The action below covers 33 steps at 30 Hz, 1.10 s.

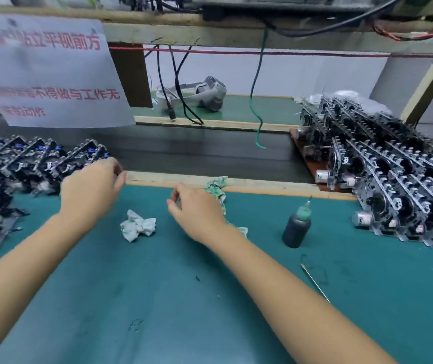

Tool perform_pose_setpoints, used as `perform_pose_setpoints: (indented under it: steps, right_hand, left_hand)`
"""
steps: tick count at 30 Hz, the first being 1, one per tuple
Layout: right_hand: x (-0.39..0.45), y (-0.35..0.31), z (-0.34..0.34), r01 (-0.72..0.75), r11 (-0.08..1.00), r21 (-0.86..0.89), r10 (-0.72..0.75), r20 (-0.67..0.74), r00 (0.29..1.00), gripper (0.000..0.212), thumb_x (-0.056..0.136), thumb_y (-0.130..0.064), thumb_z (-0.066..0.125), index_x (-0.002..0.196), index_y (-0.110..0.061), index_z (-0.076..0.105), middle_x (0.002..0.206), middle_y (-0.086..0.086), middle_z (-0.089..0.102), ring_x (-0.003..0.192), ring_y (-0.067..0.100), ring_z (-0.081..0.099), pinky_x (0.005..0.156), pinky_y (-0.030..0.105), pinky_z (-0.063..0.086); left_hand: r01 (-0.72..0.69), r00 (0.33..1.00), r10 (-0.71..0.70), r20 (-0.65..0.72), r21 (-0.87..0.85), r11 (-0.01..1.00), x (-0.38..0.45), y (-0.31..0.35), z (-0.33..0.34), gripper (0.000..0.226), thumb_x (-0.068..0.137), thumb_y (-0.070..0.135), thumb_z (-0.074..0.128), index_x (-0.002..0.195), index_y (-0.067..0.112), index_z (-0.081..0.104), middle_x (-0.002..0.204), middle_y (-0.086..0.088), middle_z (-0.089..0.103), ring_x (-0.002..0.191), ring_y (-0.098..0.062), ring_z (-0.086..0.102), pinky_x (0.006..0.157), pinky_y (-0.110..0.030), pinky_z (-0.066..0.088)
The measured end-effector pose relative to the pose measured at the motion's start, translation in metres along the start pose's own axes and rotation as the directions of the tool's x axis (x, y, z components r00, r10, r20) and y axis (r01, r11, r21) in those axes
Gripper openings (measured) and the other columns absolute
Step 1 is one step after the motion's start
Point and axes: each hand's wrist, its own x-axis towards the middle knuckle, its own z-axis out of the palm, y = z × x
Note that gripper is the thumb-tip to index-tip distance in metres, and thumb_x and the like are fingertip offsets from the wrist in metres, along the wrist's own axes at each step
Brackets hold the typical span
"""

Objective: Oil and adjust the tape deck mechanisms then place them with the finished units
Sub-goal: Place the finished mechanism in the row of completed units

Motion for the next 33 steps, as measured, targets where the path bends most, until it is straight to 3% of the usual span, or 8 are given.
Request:
perform_pose_setpoints:
  steps: [4, 8, 14, 18, 21, 24, 28, 33]
  right_hand:
    - [0.031, -0.016, 0.022, -0.005, 1.0, 0.026, 0.004, 0.047, 0.999, 0.018, 0.095, -0.024, 0.045, 0.1, -0.011, 0.057, 0.1, 0.011, 0.066, 0.095, 0.031, 0.056, 0.064, 0.033, 0.032]
    - [0.05, -0.038, 0.035, 0.003, 0.996, 0.084, -0.012, 0.117, 0.993, 0.018, 0.094, -0.022, 0.046, 0.1, -0.012, 0.058, 0.089, 0.008, 0.062, 0.093, 0.031, 0.055, 0.063, 0.032, 0.032]
    - [0.06, -0.048, 0.043, 0.015, 0.994, 0.107, -0.032, 0.16, 0.987, 0.017, 0.093, -0.022, 0.047, 0.101, -0.013, 0.058, 0.097, 0.01, 0.065, 0.094, 0.029, 0.055, 0.065, 0.031, 0.034]
    - [0.059, -0.048, 0.034, 0.037, 0.98, 0.195, -0.061, 0.118, 0.991, 0.018, 0.096, -0.021, 0.046, 0.109, -0.011, 0.053, 0.101, 0.011, 0.063, 0.095, 0.029, 0.054, 0.07, 0.034, 0.037]
    - [0.052, -0.045, 0.017, 0.082, 0.97, 0.228, -0.091, 0.031, 0.995, 0.026, 0.093, -0.012, 0.049, 0.119, -0.011, 0.047, 0.114, 0.012, 0.056, 0.101, 0.03, 0.053, 0.082, 0.037, 0.041]
    - [0.031, -0.034, -0.003, 0.135, 0.968, 0.212, -0.11, -0.128, 0.986, 0.026, 0.088, -0.005, 0.049, 0.113, -0.01, 0.046, 0.113, 0.011, 0.051, 0.1, 0.03, 0.051, 0.083, 0.041, 0.04]
    - [-0.019, -0.002, -0.03, 0.144, 0.973, 0.181, -0.107, -0.201, 0.974, 0.021, 0.087, -0.009, 0.052, 0.107, -0.016, 0.047, 0.104, 0.002, 0.052, 0.089, 0.023, 0.053, 0.08, 0.044, 0.045]
    - [-0.089, 0.035, -0.055, 0.083, 0.982, 0.17, -0.039, -0.248, 0.968, 0.015, 0.089, -0.02, 0.058, 0.098, -0.025, 0.047, 0.093, -0.008, 0.051, 0.08, 0.015, 0.053, 0.076, 0.043, 0.047]
  left_hand:
    - [0.082, 0.992, -0.069, -0.107, 0.129, 0.988, 0.02, -0.04, 0.009, 0.036, 0.092, 0.027, 0.058, 0.098, -0.007, 0.05, 0.09, -0.032, 0.057, 0.075, -0.048, 0.06, 0.056, -0.042, 0.033]
    - [0.137, 0.989, -0.149, 0.024, 0.263, 0.955, 0.033, -0.058, 0.022, 0.04, 0.099, 0.037, 0.042, 0.099, -0.003, 0.048, 0.086, -0.03, 0.063, 0.08, -0.044, 0.062, 0.06, -0.037, 0.031]
    - [0.0, 0.992, -0.047, 0.115, 0.374, 0.927, 0.04, -0.062, 0.019, 0.02, 0.098, 0.014, 0.048, 0.096, -0.004, 0.056, 0.081, -0.025, 0.067, 0.077, -0.04, 0.065, 0.059, -0.03, 0.03]
    - [-0.093, 0.996, 0.087, 0.036, 0.29, 0.953, 0.027, -0.05, 0.004, 0.028, 0.1, 0.017, 0.044, 0.088, -0.005, 0.054, 0.067, -0.03, 0.062, 0.064, -0.046, 0.063, 0.055, -0.034, 0.031]
    - [-0.251, 0.964, 0.265, -0.031, 0.236, 0.939, 0.009, -0.03, -0.012, 0.025, 0.096, 0.015, 0.054, 0.076, 0.0, 0.051, 0.051, -0.023, 0.056, 0.042, -0.04, 0.057, 0.047, -0.026, 0.026]
    - [-0.374, 0.92, 0.387, -0.064, 0.15, 0.915, -0.007, -0.003, -0.028, 0.028, 0.095, 0.014, 0.058, 0.07, 0.004, 0.047, 0.041, -0.016, 0.049, 0.03, -0.034, 0.048, 0.045, -0.019, 0.02]
    - [-0.474, 0.879, 0.475, -0.047, 0.025, 0.88, -0.028, 0.038, -0.035, 0.028, 0.094, 0.019, 0.056, 0.072, 0.011, 0.041, 0.045, -0.01, 0.049, 0.036, -0.033, 0.049, 0.041, -0.027, 0.027]
    - [-0.599, 0.801, 0.596, -0.06, -0.081, 0.797, -0.064, 0.083, -0.028, 0.035, 0.097, 0.036, 0.034, 0.072, 0.015, 0.045, 0.05, -0.004, 0.056, 0.04, -0.034, 0.052, 0.041, -0.028, 0.027]
